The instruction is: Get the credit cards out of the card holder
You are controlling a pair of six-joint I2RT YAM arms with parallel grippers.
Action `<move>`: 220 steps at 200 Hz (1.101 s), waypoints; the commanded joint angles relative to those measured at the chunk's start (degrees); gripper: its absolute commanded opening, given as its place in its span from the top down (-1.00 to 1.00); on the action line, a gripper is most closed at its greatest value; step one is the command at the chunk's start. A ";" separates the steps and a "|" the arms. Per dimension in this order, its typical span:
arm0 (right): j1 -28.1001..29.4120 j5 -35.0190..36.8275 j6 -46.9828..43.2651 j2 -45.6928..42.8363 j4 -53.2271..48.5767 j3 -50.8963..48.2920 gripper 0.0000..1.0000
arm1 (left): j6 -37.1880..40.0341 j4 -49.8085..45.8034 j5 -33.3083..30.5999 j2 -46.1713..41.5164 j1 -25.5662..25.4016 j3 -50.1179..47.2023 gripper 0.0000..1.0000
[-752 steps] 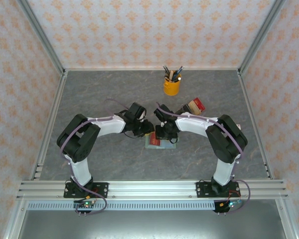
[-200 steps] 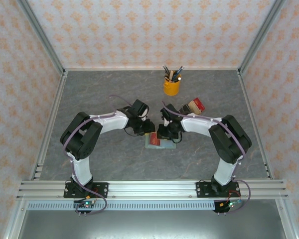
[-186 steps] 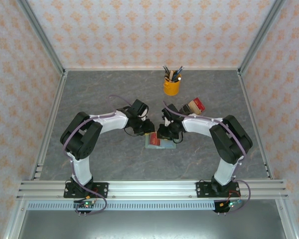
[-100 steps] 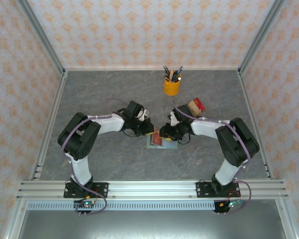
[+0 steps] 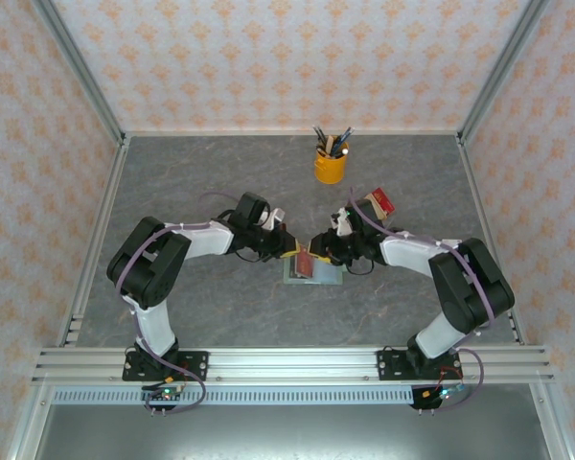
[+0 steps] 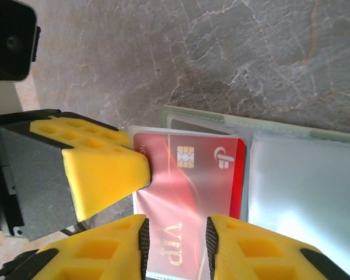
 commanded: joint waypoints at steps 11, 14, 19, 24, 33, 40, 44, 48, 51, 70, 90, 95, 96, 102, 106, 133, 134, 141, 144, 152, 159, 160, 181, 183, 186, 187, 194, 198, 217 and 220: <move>0.04 -1.88 2.67 1.99 3.33 -0.56 0.35 | -5.62 9.02 3.65 -1.84 0.52 -2.06 1.00; 0.02 -1.65 2.69 2.15 3.10 -0.47 0.36 | -6.10 9.63 3.78 -1.93 0.59 -2.25 1.00; 0.01 -1.31 2.80 2.53 2.80 -0.42 0.37 | -6.85 10.37 3.73 -2.01 0.69 -2.53 1.00; 0.02 -1.16 2.91 2.98 2.61 -0.34 0.38 | -7.50 10.80 3.55 -2.09 0.78 -2.70 1.00; 0.03 -1.11 3.34 3.68 2.67 -0.24 0.40 | -7.93 10.87 3.45 -2.11 0.92 -2.76 1.00; -0.05 -0.86 3.76 4.28 2.71 -0.25 0.41 | -8.18 11.09 3.32 -2.03 0.98 -2.94 1.00; -0.12 -0.68 3.93 4.58 2.78 -0.25 0.41 | -8.44 11.25 3.20 -2.03 1.04 -3.00 1.00; -0.14 -0.55 4.11 4.87 2.90 -0.33 0.41 | -8.73 11.50 3.10 -1.94 1.10 -3.28 1.00; -0.22 -0.46 4.27 5.06 3.01 -0.31 0.40 | -8.91 11.68 3.10 -1.87 1.06 -3.35 1.00; -0.45 -0.33 4.96 5.76 3.69 -0.76 0.34 | -9.60 12.48 2.92 -1.46 1.23 -4.19 1.00; -0.47 0.04 4.82 6.24 3.48 -0.84 0.27 | -10.50 13.61 3.07 -0.93 1.23 -4.63 0.97; -0.51 0.07 4.78 6.54 3.35 -0.85 0.27 | -10.62 13.68 3.09 -0.76 1.15 -4.64 0.91; -0.51 0.03 4.78 6.58 3.37 -0.86 0.27 | -10.62 13.68 3.14 -0.74 1.14 -4.62 0.90; -0.51 -0.15 4.78 6.94 3.54 -0.86 0.26 | -10.61 13.68 3.26 -0.58 1.06 -4.69 0.82; -0.46 -0.32 4.78 7.24 3.80 -0.84 0.26 | -10.61 13.68 3.35 -0.53 0.99 -4.69 0.74; -0.51 -1.39 5.09 9.02 5.02 -0.85 0.25 | -10.44 13.95 4.28 0.08 0.36 -4.59 0.51; -0.51 -1.45 5.11 9.05 5.08 -0.86 0.25 | -10.44 13.95 4.30 0.08 0.36 -4.60 0.50; -0.49 -1.50 5.26 9.33 5.39 -0.90 0.25 | -10.36 14.03 4.33 0.08 0.19 -4.75 0.49; -0.51 -1.50 5.35 9.42 5.56 -0.92 0.25 | -10.35 14.19 4.37 0.08 0.13 -4.82 0.48; -0.45 -1.50 5.50 9.65 5.86 -1.02 0.25 | -10.20 14.30 4.54 0.08 0.00 -4.95 0.48; -0.47 -1.50 5.56 9.78 5.98 -1.02 0.25 | -9.96 14.30 4.74 0.08 -0.17 -5.03 0.47; -0.45 -1.50 5.61 9.78 6.00 -1.03 0.25 | -9.94 14.30 4.75 0.08 -0.17 -5.08 0.47; -0.53 -1.33 5.99 9.88 6.25 -0.97 0.25 | -7.27 10.91 4.40 0.00 -0.76 -4.55 0.47; -0.58 -1.28 6.01 9.87 6.23 -1.02 0.25 | -6.92 10.29 4.30 0.00 -0.81 -4.42 0.47; -0.60 -1.24 6.08 9.89 6.32 -1.04 0.25 | -6.35 9.47 4.14 0.00 -0.84 -4.31 0.47; -0.60 -1.24 6.09 9.88 6.34 -0.99 0.25 | -6.15 9.12 4.10 0.00 -0.90 -4.28 0.47; -0.76 -1.16 6.25 9.87 6.43 -1.17 0.26 | -5.32 7.83 3.74 0.08 -1.12 -4.08 0.48; -0.80 -1.19 6.47 9.79 6.66 -1.28 0.26 | -5.09 7.56 3.65 0.08 -1.10 -4.08 0.51; -1.40 -1.25 6.90 9.23 7.26 -1.89 0.26 | -4.42 6.69 3.29 0.09 -1.18 -4.23 0.57; -1.51 -1.16 6.84 9.06 7.24 -1.94 0.26 | -4.20 6.33 3.13 0.09 -1.23 -4.20 0.57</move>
